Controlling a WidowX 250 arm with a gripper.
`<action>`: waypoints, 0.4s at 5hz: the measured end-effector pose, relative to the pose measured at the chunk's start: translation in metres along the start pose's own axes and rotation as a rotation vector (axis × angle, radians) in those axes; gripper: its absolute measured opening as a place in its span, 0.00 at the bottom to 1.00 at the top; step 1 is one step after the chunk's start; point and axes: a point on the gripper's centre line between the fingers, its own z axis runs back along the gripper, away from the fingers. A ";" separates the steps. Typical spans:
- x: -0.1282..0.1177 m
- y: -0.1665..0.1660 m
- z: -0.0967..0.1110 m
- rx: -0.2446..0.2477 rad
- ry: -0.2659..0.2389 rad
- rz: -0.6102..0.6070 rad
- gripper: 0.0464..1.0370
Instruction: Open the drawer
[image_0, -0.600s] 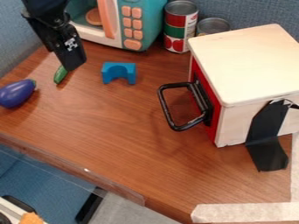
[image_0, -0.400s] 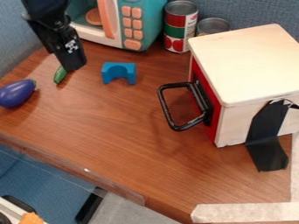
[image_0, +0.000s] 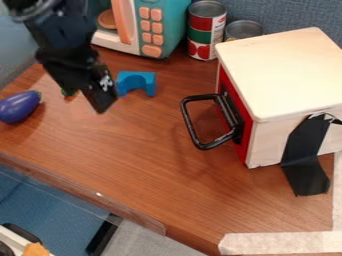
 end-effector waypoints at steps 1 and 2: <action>-0.002 -0.004 -0.011 0.012 -0.043 0.124 0.96; 0.005 -0.005 -0.021 0.042 -0.071 0.252 0.96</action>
